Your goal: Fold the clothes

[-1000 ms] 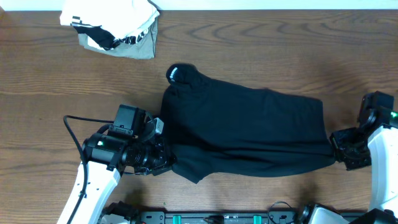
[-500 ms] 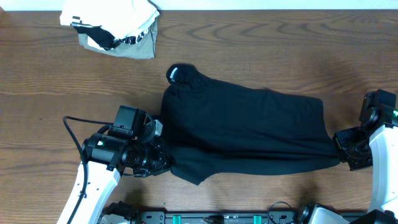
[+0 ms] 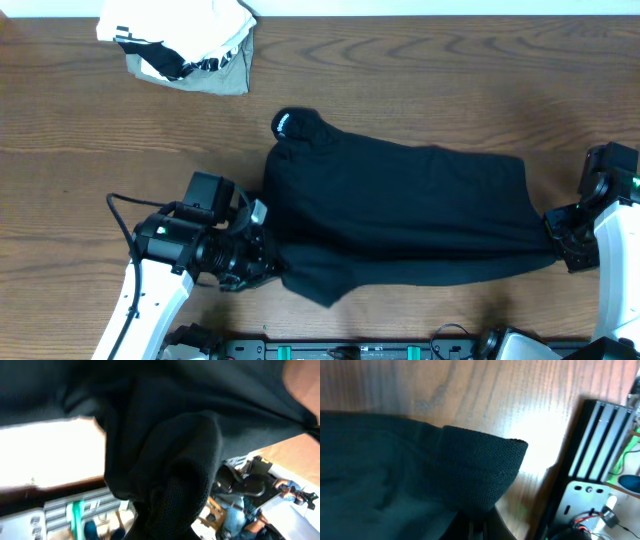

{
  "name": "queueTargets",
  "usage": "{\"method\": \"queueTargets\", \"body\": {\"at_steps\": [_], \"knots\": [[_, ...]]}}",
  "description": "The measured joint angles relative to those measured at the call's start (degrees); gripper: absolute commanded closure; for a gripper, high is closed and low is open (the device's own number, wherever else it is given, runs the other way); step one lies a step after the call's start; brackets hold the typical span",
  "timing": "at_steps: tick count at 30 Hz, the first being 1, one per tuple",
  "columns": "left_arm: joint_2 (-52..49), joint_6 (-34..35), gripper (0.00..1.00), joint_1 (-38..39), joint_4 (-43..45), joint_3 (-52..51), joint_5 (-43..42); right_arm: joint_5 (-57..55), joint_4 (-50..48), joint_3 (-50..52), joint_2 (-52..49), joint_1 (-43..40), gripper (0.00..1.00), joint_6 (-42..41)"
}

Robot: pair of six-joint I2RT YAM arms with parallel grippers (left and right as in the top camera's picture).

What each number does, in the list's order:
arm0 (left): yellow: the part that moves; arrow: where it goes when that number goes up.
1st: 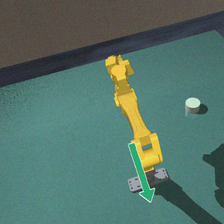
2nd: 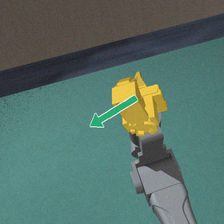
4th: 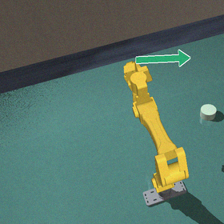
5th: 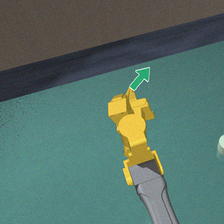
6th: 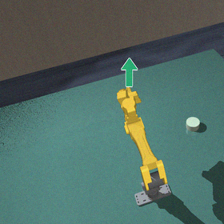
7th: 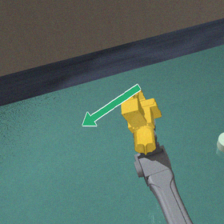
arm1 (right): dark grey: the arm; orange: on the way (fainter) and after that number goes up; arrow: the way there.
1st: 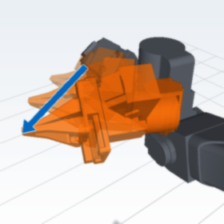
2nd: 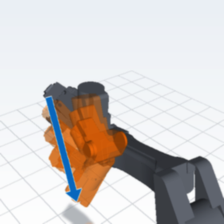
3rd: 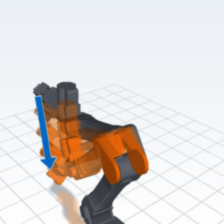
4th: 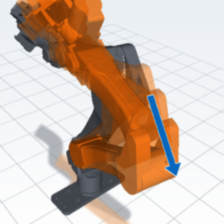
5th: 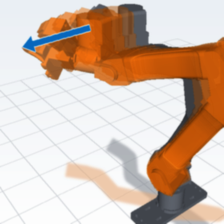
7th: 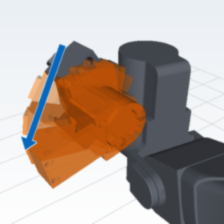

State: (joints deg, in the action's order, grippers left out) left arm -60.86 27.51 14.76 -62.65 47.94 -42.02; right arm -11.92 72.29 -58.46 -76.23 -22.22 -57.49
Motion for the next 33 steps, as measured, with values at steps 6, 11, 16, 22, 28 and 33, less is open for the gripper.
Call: {"method": "queueTargets", "body": {"at_steps": [6, 11, 16, 22, 28, 33], "knots": [[0.0, 3.98, 0.94, 0.0, 9.05, 0.09, 4.04, 1.99, -2.45, -0.07, 0.0, 0.0, 0.97, 0.0], [-0.5, 6.38, 0.94, 0.0, 13.51, 0.11, 11.5, 2.62, -4.0, -0.07, 0.0, 0.0, 0.98, 0.0], [-3.58, 7.1, 0.83, 0.0, 17.84, 0.11, 16.5, 3.21, -5.79, -0.07, 0.0, 0.0, 0.93, -0.02], [-9.94, 6.91, 0.67, 0.0, 19.43, 0.11, 18.78, 2.62, -6.16, -0.07, 0.0, 0.0, 0.86, -0.04], [-12.96, 5.07, 0.34, 0.0, 15.26, 0.11, 19.85, -0.44, -6.56, -0.07, 0.0, 0.0, 0.28, 0.33], [-12.57, 1.84, 0.05, -0.02, 10.51, 0.11, 20.15, -0.83, -7.76, -0.07, 0.0, 0.0, 0.09, 3.04]]}}
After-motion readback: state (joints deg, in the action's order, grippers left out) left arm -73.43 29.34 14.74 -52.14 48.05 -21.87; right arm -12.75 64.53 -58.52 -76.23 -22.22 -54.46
